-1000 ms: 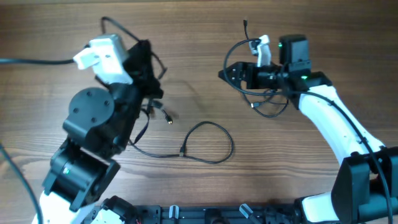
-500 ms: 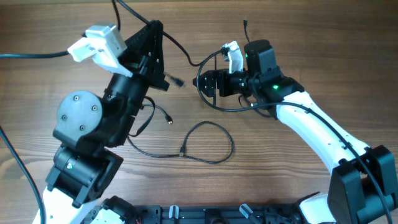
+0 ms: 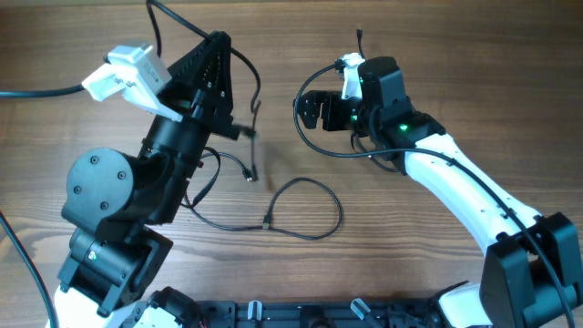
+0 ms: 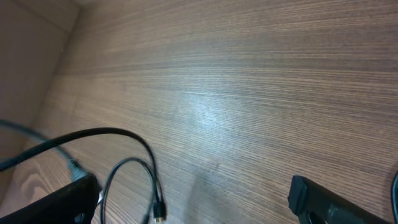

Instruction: Untangle cables

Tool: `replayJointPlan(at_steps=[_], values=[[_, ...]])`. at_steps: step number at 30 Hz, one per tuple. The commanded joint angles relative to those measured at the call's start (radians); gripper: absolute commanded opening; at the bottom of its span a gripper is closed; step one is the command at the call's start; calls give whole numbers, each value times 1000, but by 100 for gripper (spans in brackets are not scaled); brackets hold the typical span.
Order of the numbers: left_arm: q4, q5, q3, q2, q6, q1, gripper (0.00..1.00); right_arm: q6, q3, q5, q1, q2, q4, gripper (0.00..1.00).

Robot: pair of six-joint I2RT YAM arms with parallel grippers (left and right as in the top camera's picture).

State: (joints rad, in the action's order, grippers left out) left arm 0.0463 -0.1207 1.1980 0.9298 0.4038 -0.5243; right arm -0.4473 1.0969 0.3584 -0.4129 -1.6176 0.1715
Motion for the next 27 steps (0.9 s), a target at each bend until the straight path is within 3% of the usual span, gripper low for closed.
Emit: replayJointPlan(at_steps=[1,5,10,13,16,19,22,25,27], values=[[-13,19,12,-12,8,4,4,91,-11,63,-3,-14,13,100],[-18,19,13,-12,9,4,4,179,-11,62,-3,-25,21,100],[-17,16,13,-12,19,6,4,182,-11,62,-5,-121,-27,100],[-6,-80,12,3,-17,8,4,143,-11,55,-5,-165,-30,98],[-11,-275,12,60,-40,29,4,96,-11,31,-5,-168,-33,98],[-58,-284,12,143,-27,98,4,96,-11,31,-5,-166,-35,97],[-110,-251,12,238,58,156,4,96,-11,31,-5,-166,-36,97],[-190,-127,12,336,131,201,4,53,-11,23,1,-165,-37,96],[-276,-119,12,409,242,227,4,32,-11,23,23,-158,-35,93]])
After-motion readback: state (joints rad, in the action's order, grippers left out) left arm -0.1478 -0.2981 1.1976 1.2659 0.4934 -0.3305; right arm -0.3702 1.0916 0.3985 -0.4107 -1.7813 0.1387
